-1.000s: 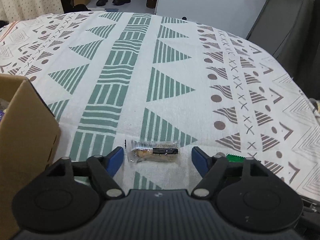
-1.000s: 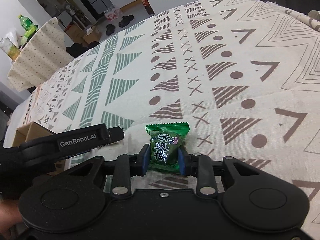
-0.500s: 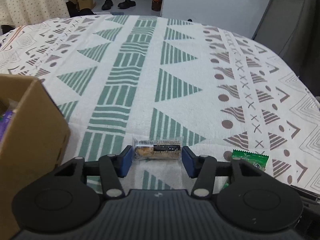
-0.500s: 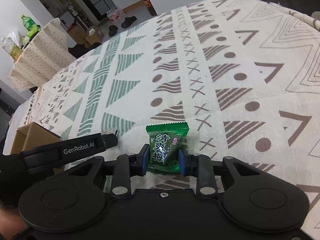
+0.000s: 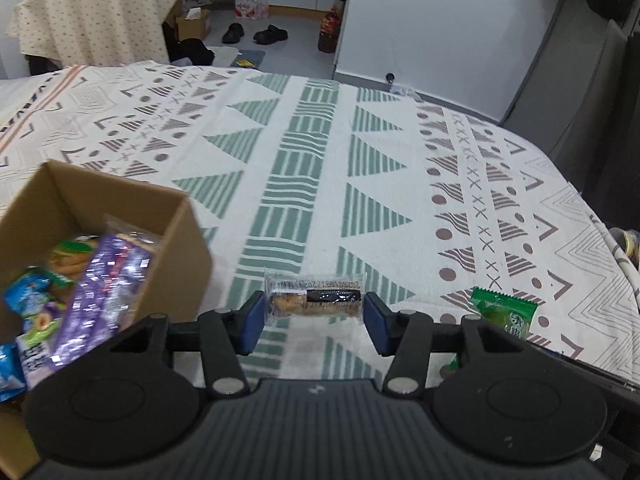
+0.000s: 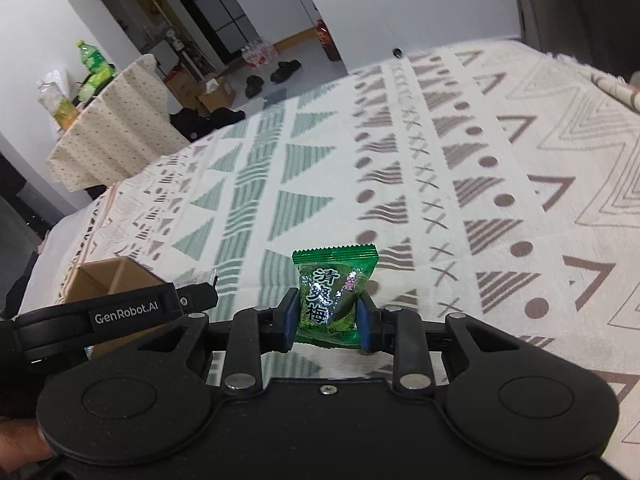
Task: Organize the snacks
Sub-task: 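Carry wrapped bar with left tool over the box while right tool carries green candy there, then open left tool to drop wrapped bar into box while right tool drops green candy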
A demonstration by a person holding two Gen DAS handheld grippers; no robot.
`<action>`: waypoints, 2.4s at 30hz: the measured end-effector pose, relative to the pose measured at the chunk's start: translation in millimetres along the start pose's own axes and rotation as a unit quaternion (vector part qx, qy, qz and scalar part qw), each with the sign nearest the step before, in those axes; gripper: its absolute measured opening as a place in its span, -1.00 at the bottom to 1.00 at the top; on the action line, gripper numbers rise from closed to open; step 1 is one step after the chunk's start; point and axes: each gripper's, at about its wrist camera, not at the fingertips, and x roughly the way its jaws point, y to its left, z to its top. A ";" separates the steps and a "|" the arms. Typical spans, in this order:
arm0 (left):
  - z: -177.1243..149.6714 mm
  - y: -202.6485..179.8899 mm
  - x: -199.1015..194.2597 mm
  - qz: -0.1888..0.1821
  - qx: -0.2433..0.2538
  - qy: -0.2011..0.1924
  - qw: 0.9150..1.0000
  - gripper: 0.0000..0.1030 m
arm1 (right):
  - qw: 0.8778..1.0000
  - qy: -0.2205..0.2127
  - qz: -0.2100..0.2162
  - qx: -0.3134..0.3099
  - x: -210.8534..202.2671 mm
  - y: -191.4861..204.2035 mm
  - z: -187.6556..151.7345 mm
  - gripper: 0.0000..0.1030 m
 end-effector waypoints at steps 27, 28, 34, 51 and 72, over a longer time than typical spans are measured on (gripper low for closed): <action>0.3 77.9 -111.8 0.019 -0.050 -0.069 0.996 0.00 | 0.992 -0.067 0.057 -0.087 -57.7 92.6 -7.8 -0.44; 0.5 81.8 -114.7 0.020 -0.054 -0.070 0.996 0.00 | 0.992 -0.068 0.055 -0.090 -57.6 96.2 -8.5 -0.44; 3.6 106.6 -129.9 0.022 -0.074 -0.079 0.994 0.00 | 0.990 -0.067 0.064 -0.103 -57.6 114.7 -13.2 -0.44; 12.9 184.7 -124.5 0.012 -0.124 -0.070 0.990 0.01 | 0.988 -0.062 0.066 -0.128 -40.5 161.3 -22.9 -0.44; 10.1 241.9 -122.8 -0.020 -0.137 -0.028 0.990 0.42 | 0.985 -0.016 0.086 -0.150 -30.0 229.2 -47.2 -0.44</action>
